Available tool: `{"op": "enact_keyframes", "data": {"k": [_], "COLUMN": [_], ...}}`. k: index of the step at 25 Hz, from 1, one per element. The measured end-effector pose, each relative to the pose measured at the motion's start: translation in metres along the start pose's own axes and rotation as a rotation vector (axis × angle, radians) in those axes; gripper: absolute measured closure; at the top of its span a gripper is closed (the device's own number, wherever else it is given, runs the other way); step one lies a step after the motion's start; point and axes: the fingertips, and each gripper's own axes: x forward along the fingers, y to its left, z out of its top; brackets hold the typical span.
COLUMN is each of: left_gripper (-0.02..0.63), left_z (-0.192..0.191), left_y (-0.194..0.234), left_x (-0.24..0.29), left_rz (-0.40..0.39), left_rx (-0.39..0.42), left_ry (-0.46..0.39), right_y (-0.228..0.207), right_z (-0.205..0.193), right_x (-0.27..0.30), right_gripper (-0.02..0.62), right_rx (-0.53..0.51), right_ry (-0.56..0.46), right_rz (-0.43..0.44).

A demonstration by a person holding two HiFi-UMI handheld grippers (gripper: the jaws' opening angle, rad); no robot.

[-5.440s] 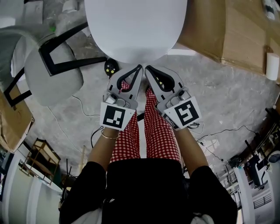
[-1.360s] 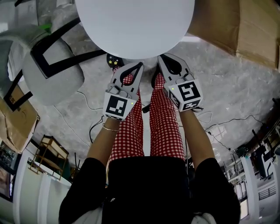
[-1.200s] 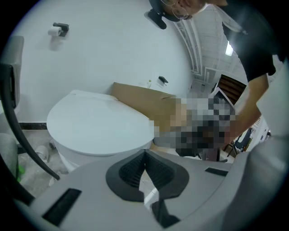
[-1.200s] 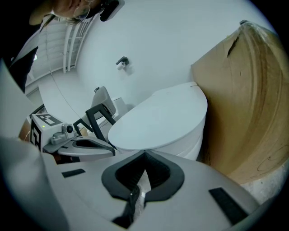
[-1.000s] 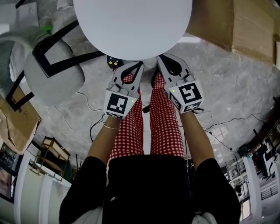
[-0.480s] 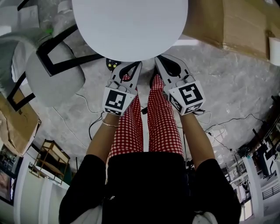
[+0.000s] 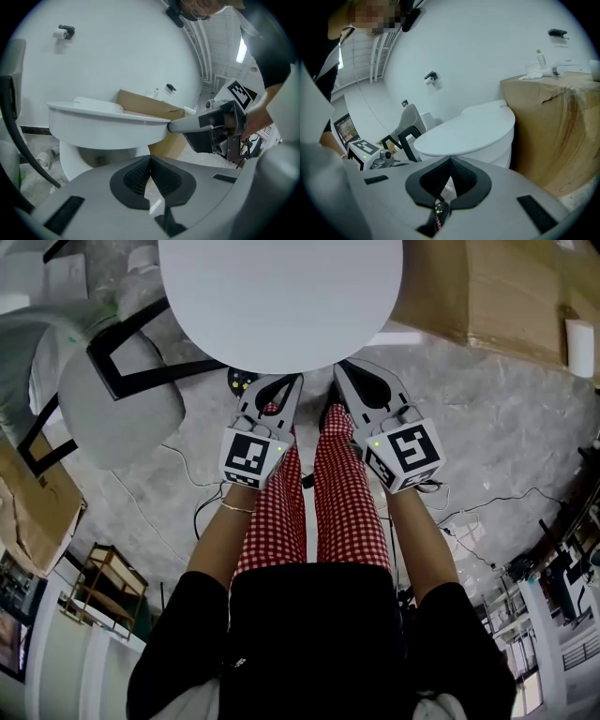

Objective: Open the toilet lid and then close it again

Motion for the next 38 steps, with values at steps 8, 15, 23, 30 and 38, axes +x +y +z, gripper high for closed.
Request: {"op": "enact_keyframes", "data": {"k": [8, 15, 23, 30, 38], "left_gripper": [0.603, 0.601, 0.603, 0.603, 0.603], "left_z": [0.021, 0.031, 0.046, 0.054, 0.064], "left_y": [0.008, 0.006, 0.004, 0.001, -0.001], "left_x": [-0.007, -0.011, -0.015, -0.018, -0.022], "left_rz": [0.048, 0.046, 0.042, 0.030, -0.004], "left_rx": [-0.012, -0.016, -0.018, -0.036, -0.033], "left_ry": [-0.056, -0.087, -0.103, -0.114, -0.136], "right_y": [0.003, 0.005, 0.008, 0.010, 0.013], "right_z": [0.010, 0.019, 0.032, 0.039, 0.050], "right_x": [-0.004, -0.006, -0.011, -0.014, -0.017], "right_gripper": [0.577, 0.577, 0.577, 0.575, 0.575], "right_rx": [-0.010, -0.014, -0.029, -0.037, -0.059], "right_ry": [-0.016, -0.029, -0.050, -0.074, -0.124], "right_rz": [-0.009, -0.005, -0.001, 0.002, 0.035]}}
